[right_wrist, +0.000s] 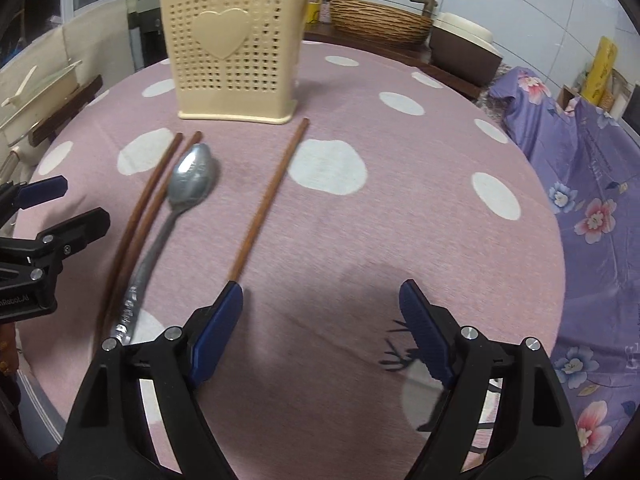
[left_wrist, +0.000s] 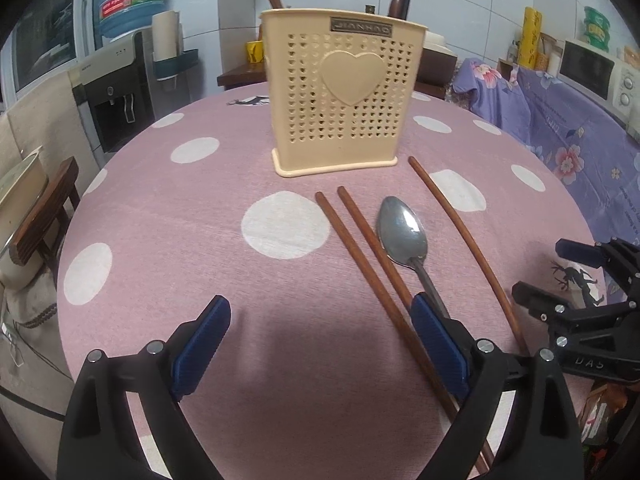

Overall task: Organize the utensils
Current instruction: 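Move both tools toward the remaining brown chopsticks beside the silver spoon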

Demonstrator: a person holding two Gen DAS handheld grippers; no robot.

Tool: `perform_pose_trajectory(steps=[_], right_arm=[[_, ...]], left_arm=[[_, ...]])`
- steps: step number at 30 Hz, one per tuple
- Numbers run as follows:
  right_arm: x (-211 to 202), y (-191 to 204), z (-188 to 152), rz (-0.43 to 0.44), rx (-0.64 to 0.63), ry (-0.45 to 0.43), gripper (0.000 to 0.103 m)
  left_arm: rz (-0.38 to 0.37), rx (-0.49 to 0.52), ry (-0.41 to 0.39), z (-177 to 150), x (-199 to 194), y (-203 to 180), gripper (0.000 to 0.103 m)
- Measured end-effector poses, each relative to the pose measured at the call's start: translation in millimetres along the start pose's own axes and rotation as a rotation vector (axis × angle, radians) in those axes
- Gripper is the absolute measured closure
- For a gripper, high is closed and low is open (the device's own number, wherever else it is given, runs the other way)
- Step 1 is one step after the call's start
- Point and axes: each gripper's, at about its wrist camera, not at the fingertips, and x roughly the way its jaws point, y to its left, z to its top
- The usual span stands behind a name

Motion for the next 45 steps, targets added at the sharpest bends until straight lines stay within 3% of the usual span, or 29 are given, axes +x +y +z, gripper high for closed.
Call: perform_pose_trajectory(steps=[12, 22, 34, 45], right_arm=[[-11, -1, -3, 0.042, 0.036, -0.050, 0.022], [-10, 3, -3, 0.046, 0.036, -0.057, 0.017], [-6, 2, -4, 0.043, 0.045, -0.042, 0.016], [-4, 5, -3, 0.046, 0.043, -0.042, 0.016]], left_arm=[[0.036, 0.023, 0.053, -3, 12, -15, 0.029], [0.046, 0.020, 0.076, -1, 16, -14, 0.032], [0.102, -0.054, 0.091, -5, 9, 42, 0.035], [0.074, -0.054, 0.084, -5, 8, 43, 0.035]])
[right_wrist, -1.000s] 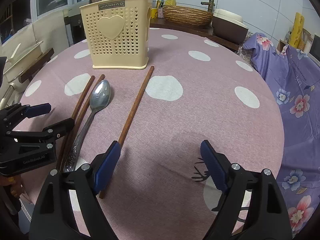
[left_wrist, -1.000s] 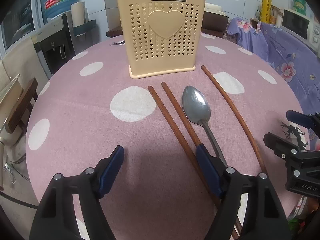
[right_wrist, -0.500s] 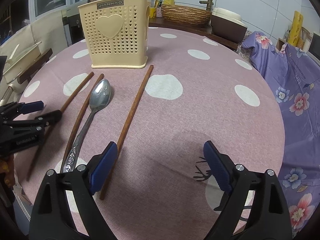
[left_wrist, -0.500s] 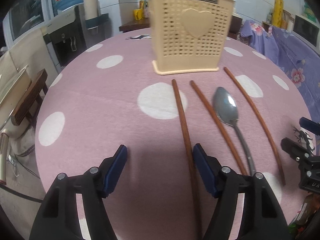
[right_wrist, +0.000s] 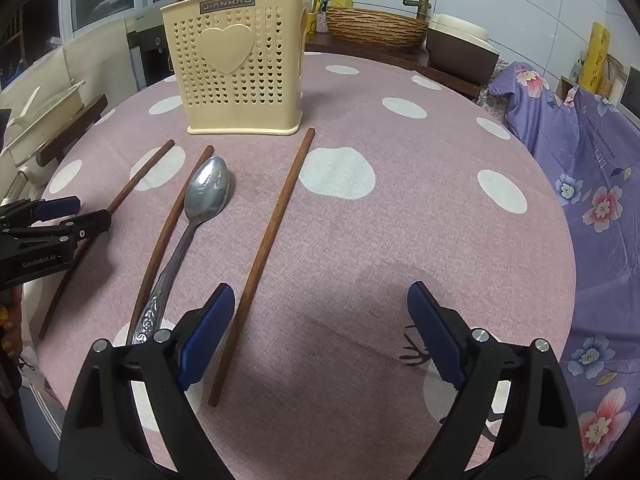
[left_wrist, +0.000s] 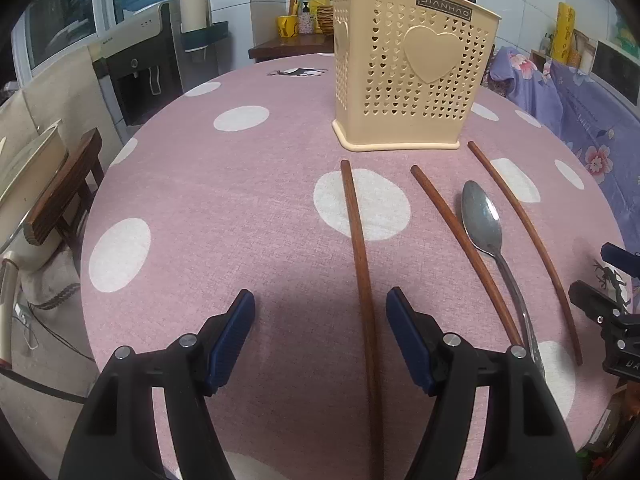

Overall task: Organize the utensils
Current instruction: 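Move both tools toward the remaining brown chopsticks beside the silver spoon, then close the left tool on a brown chopstick while the right tool reaches another brown chopstick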

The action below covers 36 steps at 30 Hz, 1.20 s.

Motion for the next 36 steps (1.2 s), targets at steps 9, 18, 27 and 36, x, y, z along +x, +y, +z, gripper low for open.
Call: perform_pose_trajectory(steps=[9, 18, 27, 36], right_arm=[[2, 2, 2, 0.026, -0.008, 0.003, 0.016], [6, -9, 25, 0.091, 0.034, -0.016, 0.024], [39, -5, 79, 0.144, 0.072, -0.011, 0.057], [93, -2, 109, 0.112, 0.126, 0.083, 0.076]], left_arm=[[-0.017, -0.027, -0.021, 4, -2, 4, 0.035], [-0.046, -0.013, -0.028, 18, 1, 7, 0.035], [-0.070, -0.002, -0.017, 50, 21, 4, 0.046], [-0.034, -0.001, -0.001, 56, 41, -2, 0.056]])
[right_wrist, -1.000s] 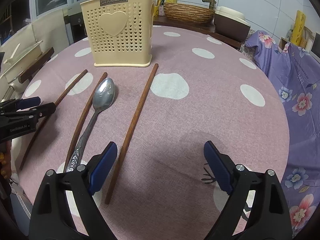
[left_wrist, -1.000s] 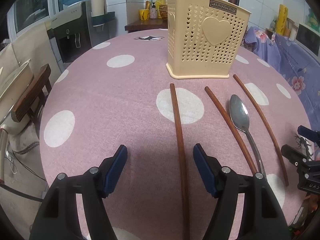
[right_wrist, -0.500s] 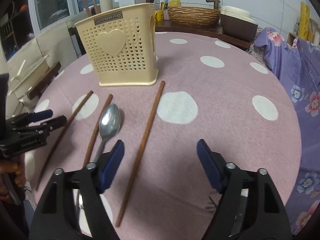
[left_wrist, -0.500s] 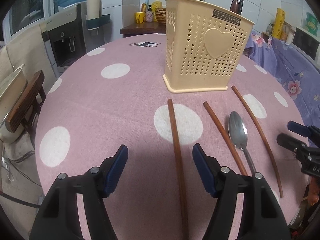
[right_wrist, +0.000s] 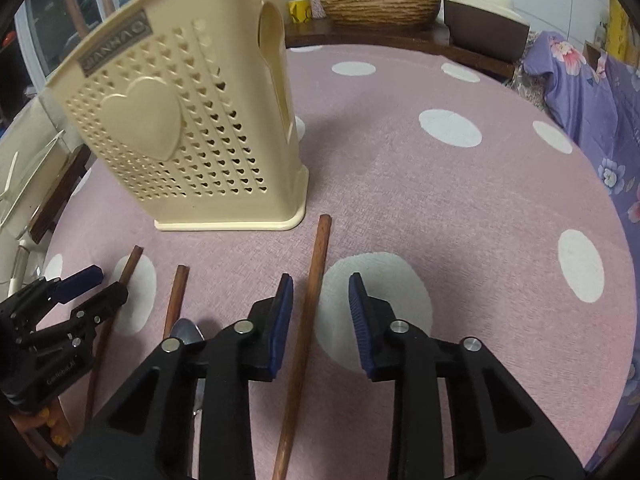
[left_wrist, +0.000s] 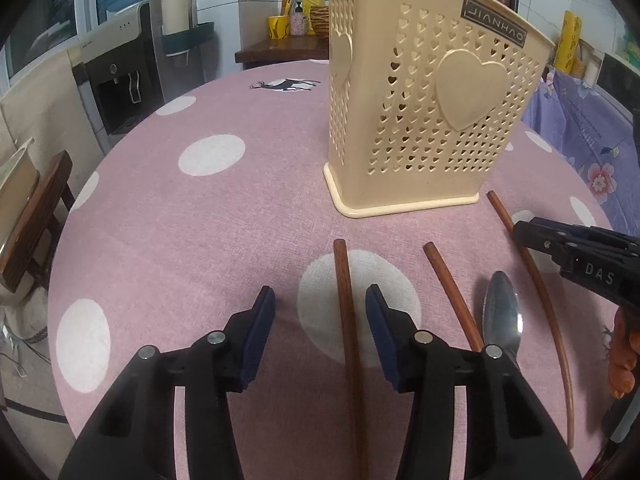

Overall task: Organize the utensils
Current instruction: 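Close the left tool on a brown chopstick while the right tool reaches another brown chopstick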

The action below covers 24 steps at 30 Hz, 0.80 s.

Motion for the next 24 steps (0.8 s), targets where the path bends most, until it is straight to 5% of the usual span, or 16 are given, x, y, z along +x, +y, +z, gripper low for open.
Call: perform_pose_trajectory(steps=[11, 18, 24], right_arm=[[9, 14, 2, -0.097, -0.046, -0.021, 0.091], [9, 16, 0, -0.091, -0.062, -0.026, 0.095], [7, 12, 0, -0.059, -0.038, -0.023, 0.095]], left_arm=[[0.042, 0.043, -0.006, 9, 8, -12, 0.074], [0.043, 0.049, -0.004, 14, 10, -17, 0.090], [0.040, 0.040, -0.006, 15, 11, -16, 0.094]])
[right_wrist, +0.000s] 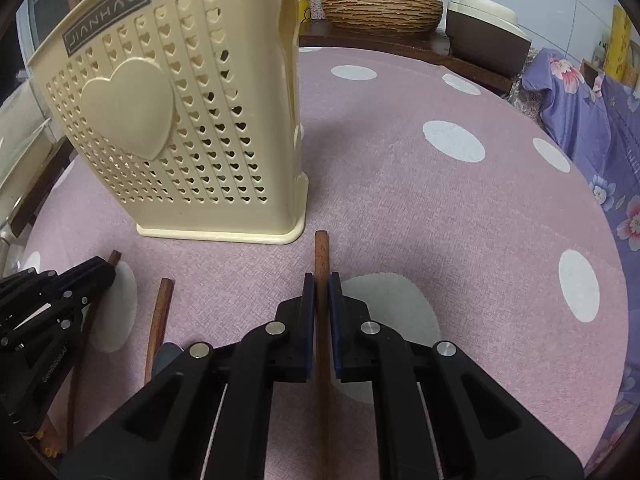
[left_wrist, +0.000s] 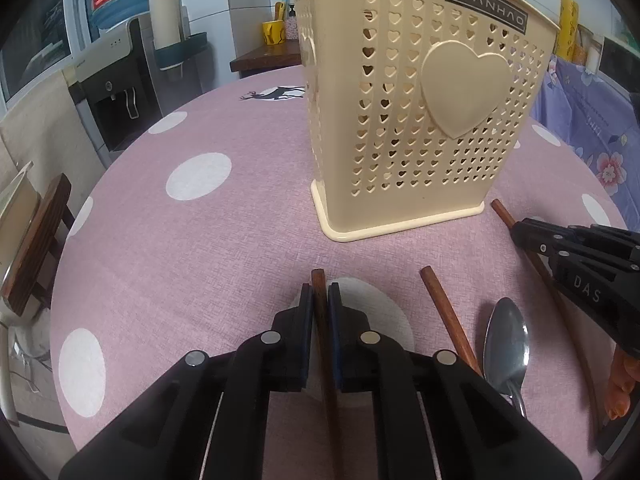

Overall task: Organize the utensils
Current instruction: 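Close the left tool on a brown chopstick while the right tool reaches another brown chopstick, then lift both brown chopsticks upright and carry them over the basket with both tools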

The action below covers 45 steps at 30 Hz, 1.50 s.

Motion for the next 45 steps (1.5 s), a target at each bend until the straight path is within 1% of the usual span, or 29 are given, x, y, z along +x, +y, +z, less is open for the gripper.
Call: perform_pose_trajectory(steps=[6, 10, 13, 17, 26, 33, 38, 45], right_arm=[[-3, -11, -1, 0.079, 0.059, 0.000, 0.095], [-17, -20, -3, 0.141, 0.098, -0.027, 0.095], [-33, -28, -3, 0.189, 0.120, -0.060, 0.095], [-64, -37, -2, 0.238, 0.135, -0.127, 0.095], [-143, -43, 1, 0.284, 0.106, -0.290, 0.096], [-195, -40, 7, 0.296, 0.057, -0.389, 0.096], [-212, -35, 12, 0.292, 0.027, -0.421, 0.096], [-212, -32, 16, 0.297, 0.018, -0.422, 0.096]], left_arm=[[-0.029, -0.029, -0.007, 0, -2, 5, 0.094], [-0.052, -0.047, -0.030, -1, -9, 8, 0.094], [-0.081, -0.061, -0.056, -1, -21, 10, 0.095], [-0.111, -0.072, -0.119, 4, -47, 12, 0.095], [-0.185, -0.082, -0.272, 19, -110, 14, 0.095], [-0.209, -0.076, -0.366, 29, -146, 17, 0.095], [-0.231, -0.073, -0.401, 36, -158, 16, 0.095], [-0.244, -0.074, -0.424, 40, -165, 17, 0.095]])
